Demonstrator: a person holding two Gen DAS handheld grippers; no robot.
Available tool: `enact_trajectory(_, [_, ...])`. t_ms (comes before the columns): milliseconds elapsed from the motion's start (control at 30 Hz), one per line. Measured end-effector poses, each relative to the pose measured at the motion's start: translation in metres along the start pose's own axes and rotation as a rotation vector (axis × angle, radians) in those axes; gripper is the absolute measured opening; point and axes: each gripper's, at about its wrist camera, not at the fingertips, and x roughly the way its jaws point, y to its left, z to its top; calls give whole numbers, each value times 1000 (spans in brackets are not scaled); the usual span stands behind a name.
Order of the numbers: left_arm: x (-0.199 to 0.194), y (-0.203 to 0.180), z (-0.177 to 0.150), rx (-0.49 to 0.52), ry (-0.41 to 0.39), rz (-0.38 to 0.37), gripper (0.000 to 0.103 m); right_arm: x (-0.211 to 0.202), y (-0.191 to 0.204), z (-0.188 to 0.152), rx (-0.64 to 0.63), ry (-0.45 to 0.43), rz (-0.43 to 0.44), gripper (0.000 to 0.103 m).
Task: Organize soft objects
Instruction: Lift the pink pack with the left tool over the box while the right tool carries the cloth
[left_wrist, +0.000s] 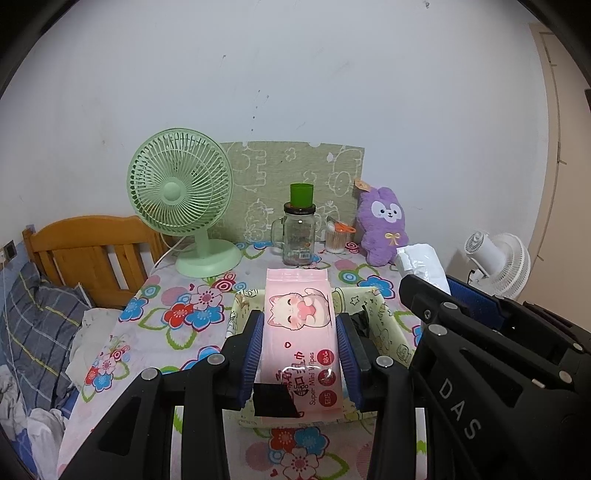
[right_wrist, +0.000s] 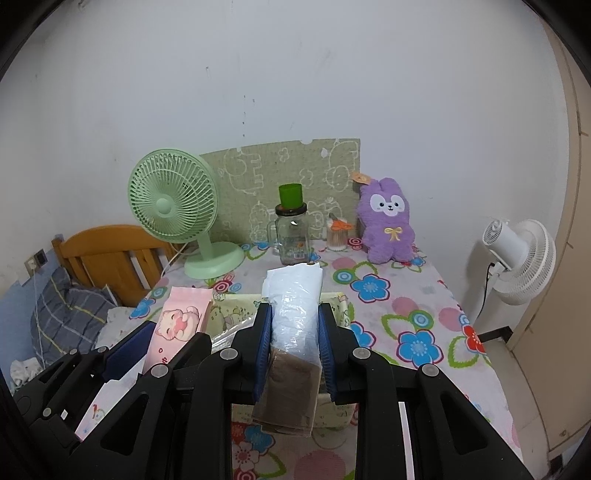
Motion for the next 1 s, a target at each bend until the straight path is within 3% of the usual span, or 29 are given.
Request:
enact_trajectory(600, [57, 7, 3, -23, 56, 6, 40, 65, -7, 7, 9, 56, 42, 28])
enact_trajectory(1000, [97, 18, -16, -76, 146, 11, 41, 103, -9, -11, 16, 130, 76, 28])
